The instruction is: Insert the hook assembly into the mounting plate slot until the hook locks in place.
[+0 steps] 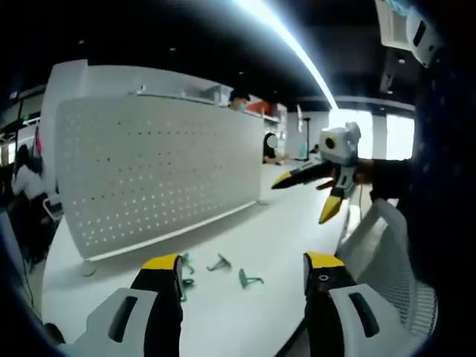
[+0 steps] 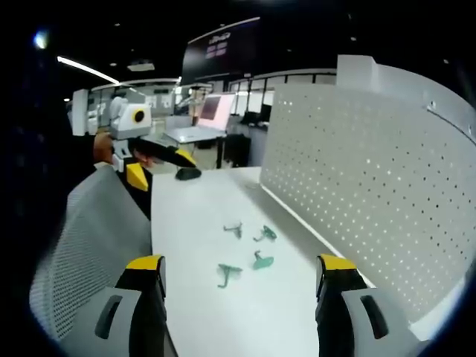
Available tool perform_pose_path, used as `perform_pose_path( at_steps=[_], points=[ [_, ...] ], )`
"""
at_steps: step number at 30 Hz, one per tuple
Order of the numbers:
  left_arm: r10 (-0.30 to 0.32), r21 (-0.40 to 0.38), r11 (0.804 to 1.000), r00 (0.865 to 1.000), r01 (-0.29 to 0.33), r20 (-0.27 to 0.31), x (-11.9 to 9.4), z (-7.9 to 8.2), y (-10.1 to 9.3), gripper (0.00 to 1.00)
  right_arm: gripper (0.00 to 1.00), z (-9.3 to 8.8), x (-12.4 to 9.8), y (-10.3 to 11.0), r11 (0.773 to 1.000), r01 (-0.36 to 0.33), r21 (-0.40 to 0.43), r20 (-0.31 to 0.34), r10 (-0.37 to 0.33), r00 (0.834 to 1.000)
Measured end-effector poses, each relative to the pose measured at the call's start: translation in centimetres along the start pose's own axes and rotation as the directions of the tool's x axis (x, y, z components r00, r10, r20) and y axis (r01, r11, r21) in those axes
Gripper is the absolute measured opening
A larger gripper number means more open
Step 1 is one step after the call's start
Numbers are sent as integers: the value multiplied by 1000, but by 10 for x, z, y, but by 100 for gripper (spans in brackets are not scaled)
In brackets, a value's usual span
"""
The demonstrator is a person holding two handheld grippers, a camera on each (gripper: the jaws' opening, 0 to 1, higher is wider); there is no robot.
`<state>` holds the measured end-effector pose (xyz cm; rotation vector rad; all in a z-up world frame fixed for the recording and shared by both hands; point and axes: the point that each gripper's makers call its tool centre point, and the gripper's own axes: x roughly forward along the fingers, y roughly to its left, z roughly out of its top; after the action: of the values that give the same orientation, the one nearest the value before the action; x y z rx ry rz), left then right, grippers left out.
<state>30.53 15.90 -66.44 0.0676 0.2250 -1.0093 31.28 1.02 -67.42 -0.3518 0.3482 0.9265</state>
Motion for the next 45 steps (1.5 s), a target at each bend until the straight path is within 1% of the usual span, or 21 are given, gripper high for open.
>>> perform_pose_path(
  at_steps=[6, 13, 19, 31, 36, 40, 45],
  points=[
    [0, -2, 1000, 1000, 0, -4, 0, -2, 0, 67, 84, 1, 0, 0, 1000, 1, 2, 5, -1, 1000],
    [1, -3, 1000, 1000, -1, -5, 1, -3, 0, 67, 84, -3, 0, 1, 1000, -2, 7, -3, 2, 1000],
    [-6, -2, 1000, 1000, 6, -5, 2, -3, -1, 67, 84, -1, -1, 0, 1000, 3, 9, 2, -3, 1000],
    [-8, -3, 1000, 1000, 8, -5, 2, -5, -1, 66, 83, -4, 2, 1, 1000, 7, -2, -16, -7, 1000],
    [-11, -5, 1000, 1000, 11, -3, 3, -7, -1, 66, 83, 1, 6, -1, 1000, 7, -9, -15, -7, 1000],
    [-12, -7, 1000, 1000, 12, 0, 3, -7, -2, 66, 81, 6, 11, -4, 1000, 4, -16, -10, -4, 1000],
    [-14, -8, 1000, 1000, 14, 4, 4, -7, -3, 66, 75, 12, 22, -7, 1000, -5, -30, -22, 5, 1000]
  ],
)
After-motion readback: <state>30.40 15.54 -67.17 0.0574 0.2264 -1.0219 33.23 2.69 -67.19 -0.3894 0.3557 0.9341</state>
